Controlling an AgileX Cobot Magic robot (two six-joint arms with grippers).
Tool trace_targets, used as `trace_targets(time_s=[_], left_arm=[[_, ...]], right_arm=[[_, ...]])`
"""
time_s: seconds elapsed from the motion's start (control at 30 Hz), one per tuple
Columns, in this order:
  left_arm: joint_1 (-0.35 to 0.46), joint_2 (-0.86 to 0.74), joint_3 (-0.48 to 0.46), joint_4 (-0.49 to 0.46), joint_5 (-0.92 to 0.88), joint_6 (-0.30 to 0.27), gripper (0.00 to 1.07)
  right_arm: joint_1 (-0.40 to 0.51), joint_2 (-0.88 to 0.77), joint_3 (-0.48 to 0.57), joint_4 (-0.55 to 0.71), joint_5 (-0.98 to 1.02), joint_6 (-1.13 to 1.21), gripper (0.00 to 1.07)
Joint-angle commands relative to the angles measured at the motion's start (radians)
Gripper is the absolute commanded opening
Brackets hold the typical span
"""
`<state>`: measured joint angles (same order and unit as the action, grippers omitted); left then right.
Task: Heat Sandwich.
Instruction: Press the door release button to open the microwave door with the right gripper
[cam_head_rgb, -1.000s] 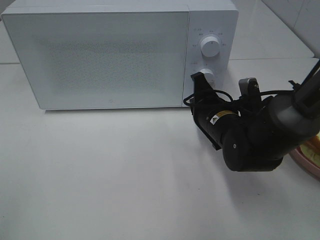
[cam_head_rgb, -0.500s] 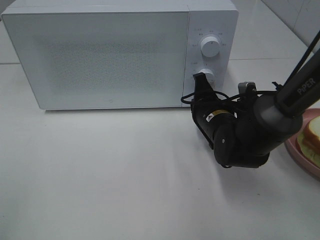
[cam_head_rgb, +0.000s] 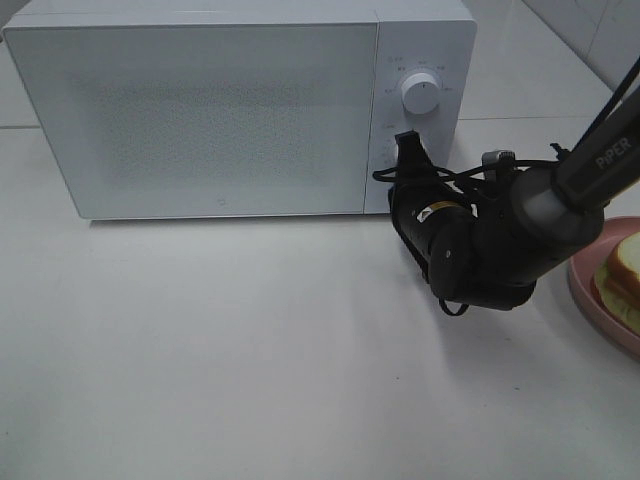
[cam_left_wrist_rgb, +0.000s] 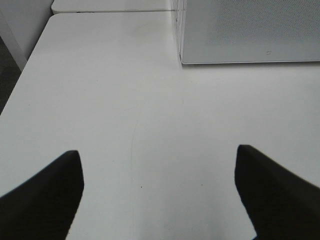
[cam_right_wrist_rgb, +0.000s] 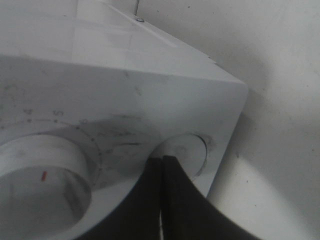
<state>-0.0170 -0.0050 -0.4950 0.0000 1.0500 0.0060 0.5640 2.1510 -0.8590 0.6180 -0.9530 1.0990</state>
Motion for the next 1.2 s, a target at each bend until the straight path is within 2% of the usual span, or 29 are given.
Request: trace_targets(time_s=[0.03, 0.4, 0.73, 0.83, 1.2], left_arm=[[0.0, -0.021, 0.003, 0.0, -0.013, -0.001, 0.76], [0.0, -0.021, 0.003, 0.0, -0.013, -0.001, 0.76], [0.0, -0.021, 0.003, 0.0, -0.013, -0.001, 0.76], [0.0, -0.021, 0.003, 0.0, -0.013, -0.001, 0.76], [0.0, -0.021, 0.003, 0.0, -0.013, -0.001, 0.76]], right_arm=[[-0.006, 0.012, -0.034, -0.008, -0.02, -0.018, 0.0], [-0.006, 0.016, -0.048, 0.046, -0.002, -0.022, 0.0], [-0.006, 0.037, -0.11, 0.083, 0.028, -0.029, 0.0], [-0.006, 0.037, -0.109, 0.124, 0.016, -0.035, 0.0], [-0.006, 0.037, -0.109, 0.156, -0.065, -0.044, 0.0]])
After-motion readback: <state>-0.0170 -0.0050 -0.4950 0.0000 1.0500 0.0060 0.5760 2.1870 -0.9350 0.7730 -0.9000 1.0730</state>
